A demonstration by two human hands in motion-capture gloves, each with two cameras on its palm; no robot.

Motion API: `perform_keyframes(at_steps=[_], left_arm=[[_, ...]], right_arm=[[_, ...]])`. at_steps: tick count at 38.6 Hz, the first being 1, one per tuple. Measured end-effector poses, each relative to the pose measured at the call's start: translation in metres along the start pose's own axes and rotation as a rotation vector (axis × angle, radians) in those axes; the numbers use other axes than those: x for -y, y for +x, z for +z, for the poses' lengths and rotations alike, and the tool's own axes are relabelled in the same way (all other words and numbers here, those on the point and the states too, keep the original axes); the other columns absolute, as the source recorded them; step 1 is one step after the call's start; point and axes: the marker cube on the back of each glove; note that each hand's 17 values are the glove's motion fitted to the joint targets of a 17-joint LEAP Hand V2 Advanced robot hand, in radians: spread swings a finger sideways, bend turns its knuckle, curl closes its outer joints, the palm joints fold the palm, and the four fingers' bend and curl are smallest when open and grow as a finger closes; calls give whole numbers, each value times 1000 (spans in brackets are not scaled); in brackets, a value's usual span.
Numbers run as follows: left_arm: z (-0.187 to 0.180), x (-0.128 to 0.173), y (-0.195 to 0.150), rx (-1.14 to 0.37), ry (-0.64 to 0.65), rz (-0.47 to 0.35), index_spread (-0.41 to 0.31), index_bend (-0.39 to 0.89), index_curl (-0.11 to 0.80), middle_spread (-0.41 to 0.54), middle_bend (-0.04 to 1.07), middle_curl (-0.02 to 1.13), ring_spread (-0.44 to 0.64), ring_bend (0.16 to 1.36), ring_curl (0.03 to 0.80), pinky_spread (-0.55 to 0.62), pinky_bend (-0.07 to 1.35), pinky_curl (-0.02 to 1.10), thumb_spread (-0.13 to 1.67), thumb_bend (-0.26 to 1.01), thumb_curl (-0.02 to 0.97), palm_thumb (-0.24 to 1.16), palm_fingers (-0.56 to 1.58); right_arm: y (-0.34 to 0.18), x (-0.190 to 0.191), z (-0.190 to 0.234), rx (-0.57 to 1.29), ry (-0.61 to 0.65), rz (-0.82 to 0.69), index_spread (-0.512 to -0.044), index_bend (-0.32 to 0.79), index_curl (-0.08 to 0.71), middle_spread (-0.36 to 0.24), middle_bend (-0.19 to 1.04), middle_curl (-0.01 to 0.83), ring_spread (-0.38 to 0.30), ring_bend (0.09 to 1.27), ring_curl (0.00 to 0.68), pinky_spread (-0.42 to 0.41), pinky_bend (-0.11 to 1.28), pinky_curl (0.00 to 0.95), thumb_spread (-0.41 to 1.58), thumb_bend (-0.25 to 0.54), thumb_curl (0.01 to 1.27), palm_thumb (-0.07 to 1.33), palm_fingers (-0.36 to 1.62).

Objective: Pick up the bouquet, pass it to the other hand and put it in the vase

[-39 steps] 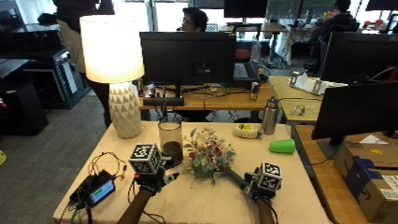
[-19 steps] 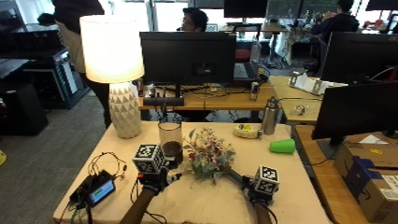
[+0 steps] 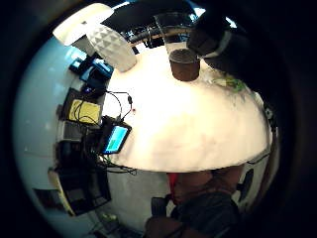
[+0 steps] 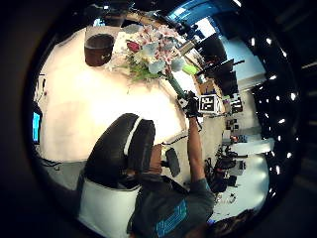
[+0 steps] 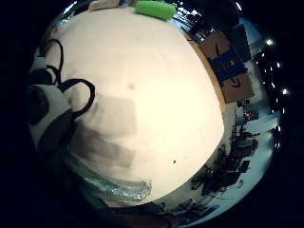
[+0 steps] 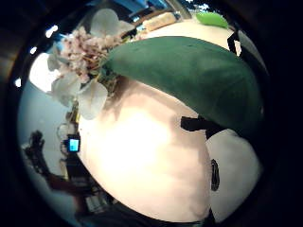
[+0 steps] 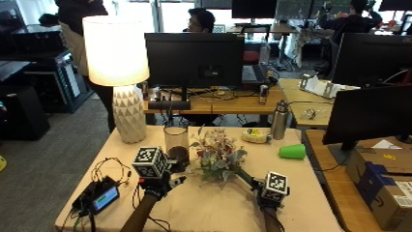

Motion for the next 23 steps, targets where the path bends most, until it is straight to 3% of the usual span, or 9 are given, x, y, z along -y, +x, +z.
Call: perform_keyframes(at_steps=[3, 12, 19, 23], left_arm=[[-5, 0, 1, -2, 7, 5, -99, 129, 275, 50, 184, 356, 202, 556, 304, 357, 366, 372, 1023, -25, 275, 181, 445], [-28, 0, 30, -117, 23, 70, -99, 134, 279, 42, 189, 358, 195, 557, 304, 357, 354, 370, 1023, -25, 275, 181, 458], [-34, 14, 68, -260, 29, 171, -107, 147, 290, 34, 187, 359, 184, 542, 300, 341, 343, 369, 1022, -23, 277, 185, 496], [-35, 28, 93, -433, 14, 240, -112, 152, 297, 25, 182, 359, 177, 531, 299, 326, 344, 371, 1026, -15, 282, 205, 519]], right_arm=[[-2, -10, -1, 111, -78, 40, -266, 167, 352, -169, 589, 521, -184, 861, 519, -240, 641, 463, 673, -23, 588, 955, 1427], [-14, -4, -66, 569, 27, 129, -268, 189, 399, -181, 656, 557, -195, 908, 543, -275, 689, 484, 585, -26, 634, 963, 1386], [-35, -4, -107, 913, 79, 88, -264, 187, 428, -183, 670, 568, -194, 945, 553, -286, 708, 492, 555, -26, 661, 968, 1374], [-51, -4, -116, 1079, 75, 21, -262, 185, 442, -185, 678, 573, -194, 958, 556, -289, 715, 494, 549, -30, 672, 962, 1369]])
